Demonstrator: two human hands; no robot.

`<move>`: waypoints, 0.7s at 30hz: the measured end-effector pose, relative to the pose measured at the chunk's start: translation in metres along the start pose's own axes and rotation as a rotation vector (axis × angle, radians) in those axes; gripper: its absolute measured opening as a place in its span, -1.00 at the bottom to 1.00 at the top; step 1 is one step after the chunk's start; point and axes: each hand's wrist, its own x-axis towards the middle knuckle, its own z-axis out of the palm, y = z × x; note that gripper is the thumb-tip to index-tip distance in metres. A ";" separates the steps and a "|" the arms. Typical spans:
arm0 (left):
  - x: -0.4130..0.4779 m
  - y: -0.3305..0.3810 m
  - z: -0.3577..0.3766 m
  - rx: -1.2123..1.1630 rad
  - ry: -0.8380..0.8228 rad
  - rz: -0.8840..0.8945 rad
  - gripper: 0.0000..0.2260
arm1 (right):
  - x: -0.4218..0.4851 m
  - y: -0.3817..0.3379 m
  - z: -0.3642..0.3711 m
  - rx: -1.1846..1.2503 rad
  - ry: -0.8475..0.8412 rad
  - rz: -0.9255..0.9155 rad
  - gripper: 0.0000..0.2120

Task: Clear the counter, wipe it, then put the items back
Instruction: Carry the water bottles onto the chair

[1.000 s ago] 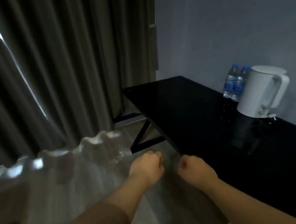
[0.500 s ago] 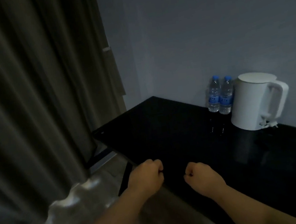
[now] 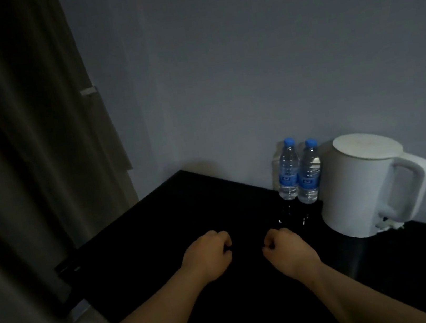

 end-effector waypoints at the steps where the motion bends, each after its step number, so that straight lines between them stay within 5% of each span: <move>1: 0.019 0.000 0.000 0.008 -0.001 0.021 -0.74 | 0.011 0.004 -0.003 -0.003 0.029 0.025 -0.80; 15: 0.280 0.034 -0.046 -0.007 0.090 0.440 -0.74 | 0.179 0.038 -0.087 -0.061 0.573 0.333 -0.77; 21: 0.349 0.072 -0.059 0.059 0.139 0.636 -0.47 | 0.213 0.046 -0.120 -0.122 0.782 0.440 -0.56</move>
